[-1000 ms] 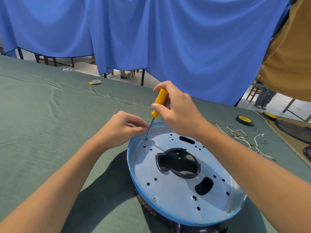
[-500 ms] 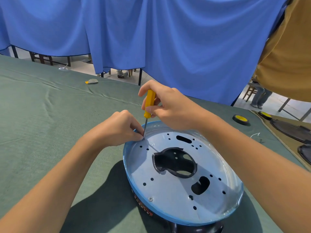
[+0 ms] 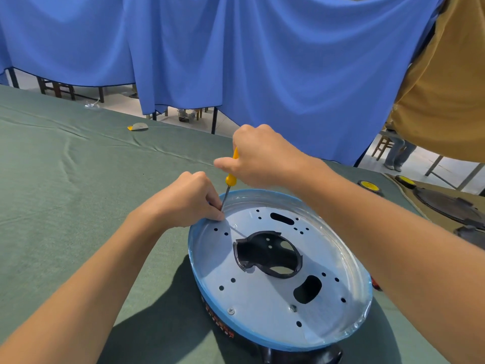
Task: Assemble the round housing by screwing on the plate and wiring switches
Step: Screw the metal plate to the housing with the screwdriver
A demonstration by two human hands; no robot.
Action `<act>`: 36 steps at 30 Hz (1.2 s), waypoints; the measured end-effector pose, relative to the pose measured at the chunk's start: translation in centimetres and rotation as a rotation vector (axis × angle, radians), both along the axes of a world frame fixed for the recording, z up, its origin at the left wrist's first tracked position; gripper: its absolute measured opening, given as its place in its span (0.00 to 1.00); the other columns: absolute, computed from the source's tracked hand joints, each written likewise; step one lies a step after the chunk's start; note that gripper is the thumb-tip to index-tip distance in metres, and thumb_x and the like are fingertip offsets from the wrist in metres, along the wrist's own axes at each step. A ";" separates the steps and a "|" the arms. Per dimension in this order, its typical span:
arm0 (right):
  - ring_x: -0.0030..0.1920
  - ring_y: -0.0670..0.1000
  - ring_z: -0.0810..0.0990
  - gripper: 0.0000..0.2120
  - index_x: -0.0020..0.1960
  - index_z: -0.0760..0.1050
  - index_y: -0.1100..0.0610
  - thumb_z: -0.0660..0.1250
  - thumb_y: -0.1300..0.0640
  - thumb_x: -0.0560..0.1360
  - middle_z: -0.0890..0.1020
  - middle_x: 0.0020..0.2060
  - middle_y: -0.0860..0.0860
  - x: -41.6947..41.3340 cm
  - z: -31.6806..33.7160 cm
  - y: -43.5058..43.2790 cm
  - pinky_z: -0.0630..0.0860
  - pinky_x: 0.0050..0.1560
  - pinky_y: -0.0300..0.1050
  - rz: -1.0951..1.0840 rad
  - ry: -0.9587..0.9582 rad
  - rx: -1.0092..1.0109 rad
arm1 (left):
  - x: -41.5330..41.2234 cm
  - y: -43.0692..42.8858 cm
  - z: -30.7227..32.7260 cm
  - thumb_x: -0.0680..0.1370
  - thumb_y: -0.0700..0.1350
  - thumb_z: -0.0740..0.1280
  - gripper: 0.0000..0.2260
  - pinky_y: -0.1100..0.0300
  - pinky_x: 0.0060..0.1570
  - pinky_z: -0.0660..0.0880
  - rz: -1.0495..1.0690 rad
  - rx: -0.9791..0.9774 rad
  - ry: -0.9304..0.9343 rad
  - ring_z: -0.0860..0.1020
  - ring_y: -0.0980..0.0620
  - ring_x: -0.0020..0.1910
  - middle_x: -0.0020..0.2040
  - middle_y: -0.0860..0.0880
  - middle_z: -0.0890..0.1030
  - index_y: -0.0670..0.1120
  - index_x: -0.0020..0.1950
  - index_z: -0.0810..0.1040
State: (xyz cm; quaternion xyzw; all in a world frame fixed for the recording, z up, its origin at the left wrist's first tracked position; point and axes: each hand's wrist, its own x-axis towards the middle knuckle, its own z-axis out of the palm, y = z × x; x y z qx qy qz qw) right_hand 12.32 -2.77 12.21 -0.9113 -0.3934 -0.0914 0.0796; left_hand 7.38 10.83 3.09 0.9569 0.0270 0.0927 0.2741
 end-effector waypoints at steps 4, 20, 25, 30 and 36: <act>0.45 0.54 0.75 0.09 0.53 0.70 0.55 0.63 0.51 0.78 0.75 0.47 0.52 -0.8 1.5 0.7 0.68 0.33 0.45 0.161 0.014 -0.234 | -0.1 0.1 -0.2 0.70 0.44 0.77 0.03 0.67 0.34 0.71 0.013 -0.036 -0.009 0.74 0.54 0.36 0.37 0.50 0.85 0.51 0.38 0.88; 0.32 0.50 0.73 0.11 0.37 0.65 0.55 0.63 0.55 0.76 0.72 0.35 0.52 -1.8 0.9 2.3 0.63 0.27 0.42 0.019 -0.013 -0.108 | -1.3 -0.6 -0.6 0.66 0.42 0.81 0.09 0.41 0.43 0.77 0.054 -0.582 -0.412 0.75 0.51 0.34 0.35 0.44 0.86 0.55 0.37 0.86; 0.46 0.50 0.73 0.05 0.50 0.75 0.53 0.66 0.60 0.75 0.75 0.47 0.50 -1.3 2.3 2.0 0.65 0.32 0.37 0.216 -0.029 -0.195 | -1.4 -0.3 -0.9 0.70 0.42 0.79 0.12 0.43 0.45 0.79 0.050 -0.588 -0.387 0.78 0.55 0.36 0.35 0.50 0.86 0.61 0.38 0.86; 0.40 0.53 0.72 0.13 0.37 0.67 0.52 0.69 0.53 0.75 0.71 0.38 0.52 -0.8 1.9 1.7 0.62 0.28 0.42 0.157 -0.106 -0.154 | -1.2 -0.3 -1.3 0.70 0.43 0.79 0.09 0.54 0.47 0.80 -0.005 -0.557 -0.357 0.81 0.62 0.37 0.37 0.55 0.86 0.58 0.38 0.87; 0.30 0.50 0.61 0.19 0.33 0.55 0.53 0.59 0.55 0.79 0.62 0.33 0.51 -1.2 0.7 1.5 0.56 0.28 0.44 0.045 -0.171 -0.129 | -0.8 -0.6 -1.5 0.67 0.41 0.81 0.10 0.65 0.38 0.77 0.058 -0.414 -0.347 0.82 0.59 0.34 0.34 0.58 0.85 0.56 0.35 0.85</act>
